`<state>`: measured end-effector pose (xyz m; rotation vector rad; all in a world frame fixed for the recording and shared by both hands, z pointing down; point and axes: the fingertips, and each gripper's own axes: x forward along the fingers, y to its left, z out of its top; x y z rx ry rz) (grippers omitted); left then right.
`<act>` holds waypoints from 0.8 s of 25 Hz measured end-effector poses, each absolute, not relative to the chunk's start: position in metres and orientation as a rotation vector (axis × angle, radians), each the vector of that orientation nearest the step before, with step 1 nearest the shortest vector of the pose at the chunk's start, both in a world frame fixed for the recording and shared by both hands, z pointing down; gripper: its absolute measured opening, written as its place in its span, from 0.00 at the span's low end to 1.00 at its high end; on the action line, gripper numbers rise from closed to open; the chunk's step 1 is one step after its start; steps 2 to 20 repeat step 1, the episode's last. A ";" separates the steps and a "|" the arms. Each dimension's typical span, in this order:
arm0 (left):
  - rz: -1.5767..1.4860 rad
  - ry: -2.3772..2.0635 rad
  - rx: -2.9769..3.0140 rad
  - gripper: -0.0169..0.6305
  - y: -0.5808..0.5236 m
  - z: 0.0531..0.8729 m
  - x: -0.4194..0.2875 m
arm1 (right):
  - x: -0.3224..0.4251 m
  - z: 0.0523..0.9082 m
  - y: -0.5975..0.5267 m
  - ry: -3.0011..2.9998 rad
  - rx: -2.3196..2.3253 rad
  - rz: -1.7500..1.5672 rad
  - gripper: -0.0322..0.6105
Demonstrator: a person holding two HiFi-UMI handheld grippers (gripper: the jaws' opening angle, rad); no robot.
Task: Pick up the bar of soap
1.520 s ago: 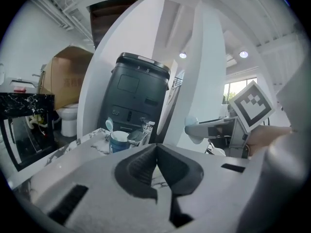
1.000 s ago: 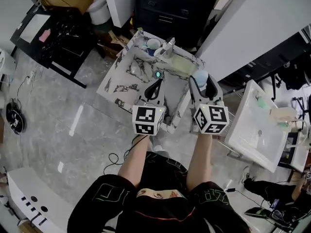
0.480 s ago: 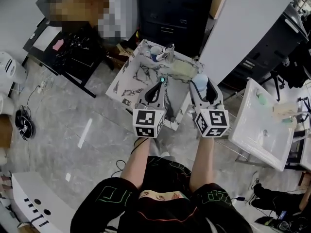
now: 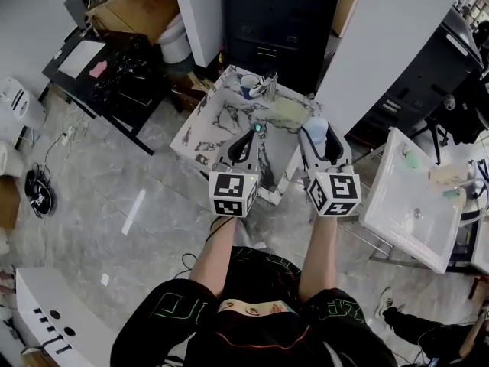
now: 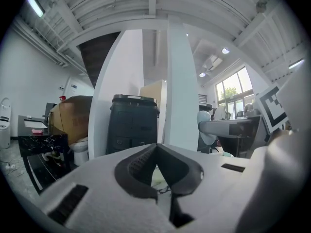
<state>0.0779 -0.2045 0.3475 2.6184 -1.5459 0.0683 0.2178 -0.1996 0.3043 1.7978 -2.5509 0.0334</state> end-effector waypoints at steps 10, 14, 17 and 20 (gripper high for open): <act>0.069 -1.550 2.619 0.04 -0.204 0.347 0.077 | 0.217 0.304 -0.199 -2.554 1.798 0.031 0.45; 0.069 -1.550 2.619 0.04 -0.204 0.347 0.077 | 0.217 0.304 -0.199 -2.554 1.798 0.031 0.45; 0.069 -1.550 2.619 0.04 -0.204 0.347 0.077 | 0.217 0.304 -0.199 -2.554 1.798 0.031 0.45; 0.069 -1.550 2.619 0.04 -0.204 0.347 0.077 | 0.217 0.304 -0.199 -2.554 1.798 0.031 0.45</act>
